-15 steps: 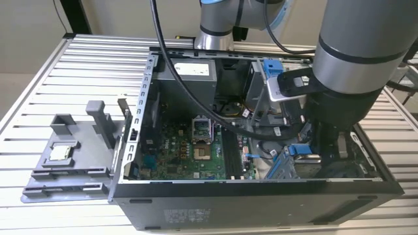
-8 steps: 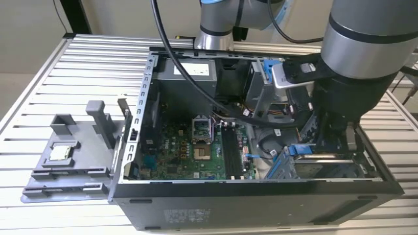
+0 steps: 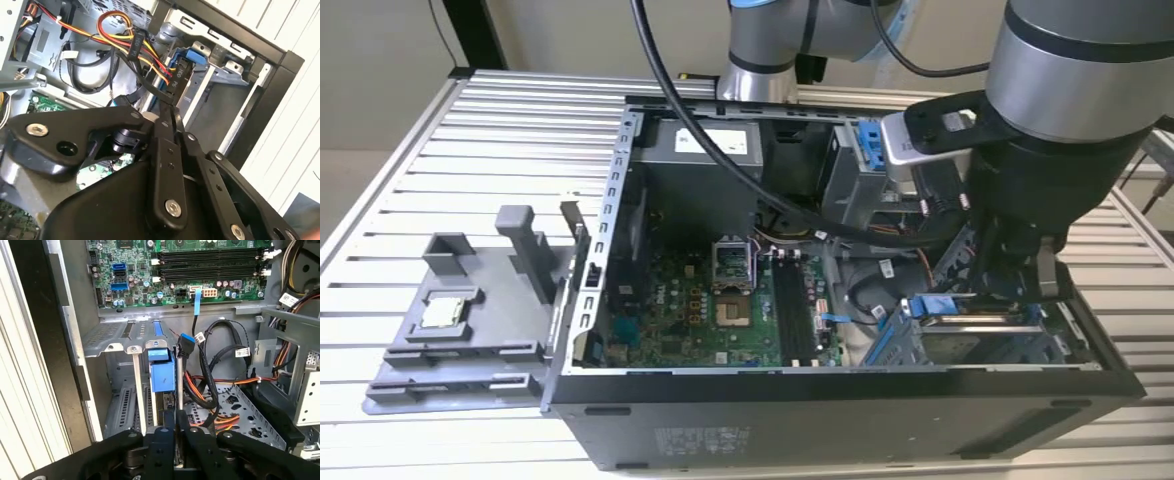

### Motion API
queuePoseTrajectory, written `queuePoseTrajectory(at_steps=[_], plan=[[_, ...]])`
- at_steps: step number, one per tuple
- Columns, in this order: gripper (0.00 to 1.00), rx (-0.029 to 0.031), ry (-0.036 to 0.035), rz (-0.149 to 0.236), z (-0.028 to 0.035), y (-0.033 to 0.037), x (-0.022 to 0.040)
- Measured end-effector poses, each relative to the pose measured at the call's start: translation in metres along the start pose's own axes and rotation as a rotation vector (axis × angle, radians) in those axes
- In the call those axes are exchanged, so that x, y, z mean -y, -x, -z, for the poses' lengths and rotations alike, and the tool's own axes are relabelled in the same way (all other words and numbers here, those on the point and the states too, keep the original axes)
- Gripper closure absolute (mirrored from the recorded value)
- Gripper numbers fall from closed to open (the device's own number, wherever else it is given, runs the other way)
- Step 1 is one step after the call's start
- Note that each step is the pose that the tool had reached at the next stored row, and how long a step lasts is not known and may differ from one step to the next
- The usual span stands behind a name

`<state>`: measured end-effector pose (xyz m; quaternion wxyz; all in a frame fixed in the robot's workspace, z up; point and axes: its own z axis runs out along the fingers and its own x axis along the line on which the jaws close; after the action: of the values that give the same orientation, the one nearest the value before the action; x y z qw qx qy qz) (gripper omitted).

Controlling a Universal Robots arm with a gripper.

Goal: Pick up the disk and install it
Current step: 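Insert the second disk wire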

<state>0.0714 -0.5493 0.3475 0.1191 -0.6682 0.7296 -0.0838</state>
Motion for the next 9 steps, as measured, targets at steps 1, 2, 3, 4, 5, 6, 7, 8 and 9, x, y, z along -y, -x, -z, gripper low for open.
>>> queuePoseTrajectory(at_steps=[1, 2, 3, 4, 5, 6, 7, 8, 9], plan=[[1.0, -0.0001, 0.0, 0.0, 0.0, 0.0, 0.0], [1.0, -0.0006, -0.0001, 0.0, -0.0003, 0.0, -0.0001], [1.0, -0.0016, -0.0001, 0.0, -0.0007, 0.0, -0.0002], [1.0, -0.0033, -0.0003, 0.001, -0.0017, -0.0001, -0.0004], [1.0, -0.0057, -0.0005, 0.002, -0.0029, -0.0002, -0.0007], [1.0, -0.0087, -0.0008, 0.003, -0.0042, -0.0002, -0.0012], [1.0, -0.0114, -0.0009, 0.003, -0.0056, -0.0003, -0.0016], [1.0, -0.0138, -0.0012, 0.004, -0.0072, -0.0004, -0.0021], [1.0, -0.0162, -0.0014, 0.005, -0.0087, -0.0005, -0.0025]])
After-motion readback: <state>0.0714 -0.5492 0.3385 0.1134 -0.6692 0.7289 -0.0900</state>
